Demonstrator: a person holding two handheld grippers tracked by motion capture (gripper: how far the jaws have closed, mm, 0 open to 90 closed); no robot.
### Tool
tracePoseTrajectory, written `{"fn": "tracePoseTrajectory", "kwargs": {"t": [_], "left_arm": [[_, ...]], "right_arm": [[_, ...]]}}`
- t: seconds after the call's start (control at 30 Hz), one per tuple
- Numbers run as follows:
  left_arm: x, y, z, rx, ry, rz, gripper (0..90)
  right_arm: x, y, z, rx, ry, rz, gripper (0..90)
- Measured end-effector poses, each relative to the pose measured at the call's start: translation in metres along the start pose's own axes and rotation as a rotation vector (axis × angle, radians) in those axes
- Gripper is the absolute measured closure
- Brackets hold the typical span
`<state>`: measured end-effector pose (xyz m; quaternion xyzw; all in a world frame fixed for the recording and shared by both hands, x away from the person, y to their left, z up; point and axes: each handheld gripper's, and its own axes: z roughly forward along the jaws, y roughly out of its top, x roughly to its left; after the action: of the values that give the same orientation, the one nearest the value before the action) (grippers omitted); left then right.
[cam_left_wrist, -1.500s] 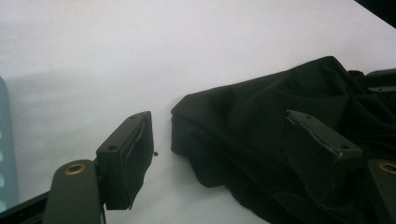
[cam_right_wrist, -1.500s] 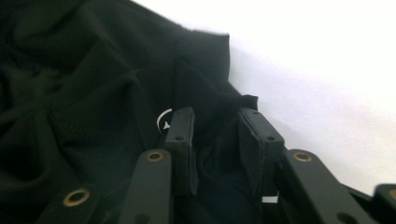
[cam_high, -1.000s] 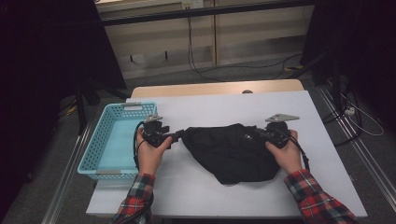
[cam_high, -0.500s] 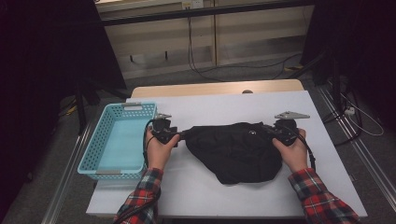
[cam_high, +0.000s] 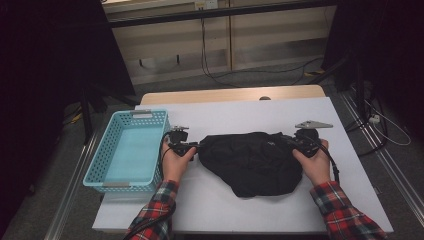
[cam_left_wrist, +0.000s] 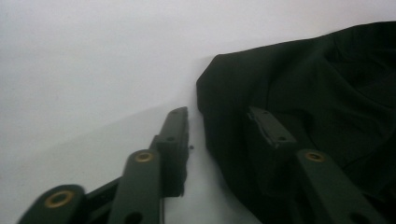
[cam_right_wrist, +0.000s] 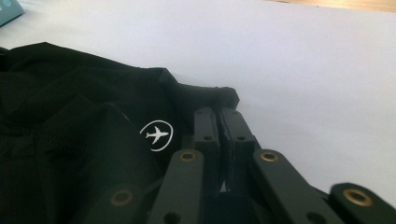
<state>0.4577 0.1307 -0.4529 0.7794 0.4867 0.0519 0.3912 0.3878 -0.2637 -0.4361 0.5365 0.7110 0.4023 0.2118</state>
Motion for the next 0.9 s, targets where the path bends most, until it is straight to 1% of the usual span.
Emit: {"fn": "tracePoseTrajectory", "kwargs": {"t": [0.03, 0.1, 0.13, 0.17, 0.23, 0.27, 0.3, 0.33, 0.43, 0.5, 0.57, 0.6, 0.63, 0.67, 0.7, 0.77, 0.8, 0.87, 0.9], "left_arm": [[-0.001, 0.0, 0.0, 0.007, 0.002, 0.007, 69.2], [-0.002, -0.001, 0.001, 0.02, -0.018, -0.003, 81.1], [-0.002, 0.0, 0.0, 0.019, -0.01, 0.0, 84.7], [-0.003, 0.001, -0.002, 0.02, 0.002, 0.007, 85.8], [-0.002, 0.003, -0.007, 0.014, 0.005, 0.007, 86.5], [-0.001, 0.004, -0.01, 0.002, 0.013, 0.004, 86.6], [0.0, 0.005, -0.013, -0.01, 0.021, -0.002, 86.7], [0.002, 0.006, -0.017, -0.02, 0.017, -0.012, 86.8], [0.006, 0.006, -0.021, -0.037, 0.031, -0.023, 86.8], [0.007, 0.006, -0.021, -0.035, 0.031, -0.025, 86.8], [0.007, 0.006, -0.021, -0.038, 0.029, -0.029, 86.8], [0.007, 0.006, -0.021, -0.036, 0.032, -0.023, 86.8], [0.007, 0.006, -0.02, -0.037, 0.034, -0.023, 86.8], [0.007, 0.006, -0.02, -0.038, 0.035, -0.02, 86.8], [0.007, 0.006, -0.02, -0.033, 0.037, -0.017, 86.8], [0.006, 0.006, -0.018, -0.03, 0.039, -0.02, 86.8], [0.006, 0.005, -0.017, -0.028, 0.038, -0.018, 86.8], [0.006, 0.005, -0.016, -0.024, 0.035, -0.01, 86.7], [0.006, 0.005, -0.016, -0.021, 0.032, -0.012, 86.7]], "right_arm": [[0.0, 0.0, 0.0, -0.004, 0.002, 0.004, 86.4], [-0.001, 0.001, -0.001, -0.014, 0.006, 0.006, 86.3], [-0.001, 0.001, -0.001, -0.017, 0.003, 0.006, 86.2], [-0.002, 0.002, -0.001, -0.023, 0.001, 0.008, 86.2], [-0.002, 0.003, -0.002, -0.029, -0.007, 0.001, 86.3], [-0.002, 0.003, -0.002, -0.033, -0.014, -0.003, 86.5], [-0.003, 0.003, -0.003, -0.037, -0.017, 0.001, 86.4], [-0.004, 0.003, -0.003, -0.04, -0.018, 0.004, 86.5], [-0.005, 0.003, -0.002, -0.033, -0.02, 0.002, 86.9], [-0.004, 0.003, -0.001, -0.034, -0.017, 0.006, 86.9], [-0.004, 0.003, -0.001, -0.057, -0.032, 0.006, 86.7], [-0.004, 0.004, -0.001, -0.061, -0.035, 0.011, 86.8], [-0.004, 0.004, -0.001, -0.064, -0.05, 0.002, 86.8], [-0.004, 0.004, 0.0, -0.063, -0.052, 0.005, 86.8], [-0.005, 0.003, 0.002, -0.054, -0.042, 0.01, 86.5], [-0.005, 0.001, 0.006, -0.03, -0.056, -0.002, 84.9], [-0.004, 0.001, 0.007, -0.028, -0.062, 0.002, 83.1], [-0.003, 0.001, 0.009, -0.023, -0.051, -0.008, 80.4], [-0.002, 0.001, 0.009, -0.021, -0.046, -0.003, 78.0]]}}
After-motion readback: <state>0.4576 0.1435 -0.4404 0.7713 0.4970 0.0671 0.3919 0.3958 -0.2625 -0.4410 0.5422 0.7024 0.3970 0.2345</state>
